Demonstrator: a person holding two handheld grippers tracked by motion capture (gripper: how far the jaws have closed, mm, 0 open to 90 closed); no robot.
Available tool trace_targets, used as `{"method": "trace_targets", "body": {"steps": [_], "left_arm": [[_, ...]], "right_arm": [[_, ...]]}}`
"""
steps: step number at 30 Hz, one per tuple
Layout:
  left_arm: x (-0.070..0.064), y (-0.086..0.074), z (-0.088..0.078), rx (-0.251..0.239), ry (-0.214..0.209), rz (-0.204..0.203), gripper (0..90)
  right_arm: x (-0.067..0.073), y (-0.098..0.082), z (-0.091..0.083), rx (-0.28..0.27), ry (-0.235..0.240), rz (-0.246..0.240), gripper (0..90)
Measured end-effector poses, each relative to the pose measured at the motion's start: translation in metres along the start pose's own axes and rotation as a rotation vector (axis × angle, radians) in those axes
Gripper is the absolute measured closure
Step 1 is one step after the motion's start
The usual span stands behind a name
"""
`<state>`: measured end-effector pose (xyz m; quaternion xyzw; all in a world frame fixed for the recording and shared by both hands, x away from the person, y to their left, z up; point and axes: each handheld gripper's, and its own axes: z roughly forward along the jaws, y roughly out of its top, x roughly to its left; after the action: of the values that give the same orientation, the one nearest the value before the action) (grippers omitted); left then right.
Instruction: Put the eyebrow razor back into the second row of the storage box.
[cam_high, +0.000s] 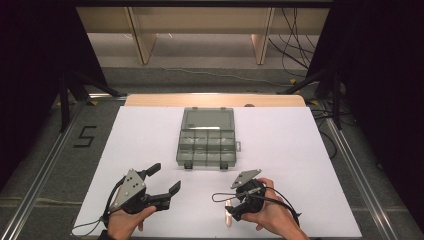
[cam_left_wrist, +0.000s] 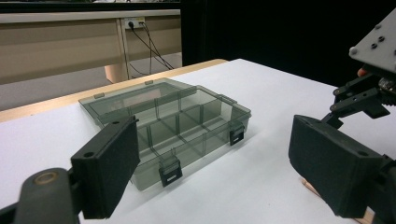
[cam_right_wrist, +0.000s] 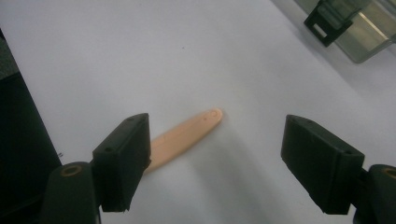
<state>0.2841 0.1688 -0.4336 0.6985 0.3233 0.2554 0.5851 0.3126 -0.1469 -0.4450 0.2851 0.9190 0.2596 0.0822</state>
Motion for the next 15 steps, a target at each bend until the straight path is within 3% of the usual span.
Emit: {"method": "trace_targets", "body": {"steps": [9,15], "left_arm": [[0.000,0.000,0.001,-0.011,-0.003,0.000,16.1],[-0.001,0.000,0.000,-0.003,0.001,-0.004,16.1]], "right_arm": [[0.006,0.004,0.012,0.061,0.004,0.016,23.5],[0.010,0.006,0.021,0.102,0.029,-0.003,25.0]]}}
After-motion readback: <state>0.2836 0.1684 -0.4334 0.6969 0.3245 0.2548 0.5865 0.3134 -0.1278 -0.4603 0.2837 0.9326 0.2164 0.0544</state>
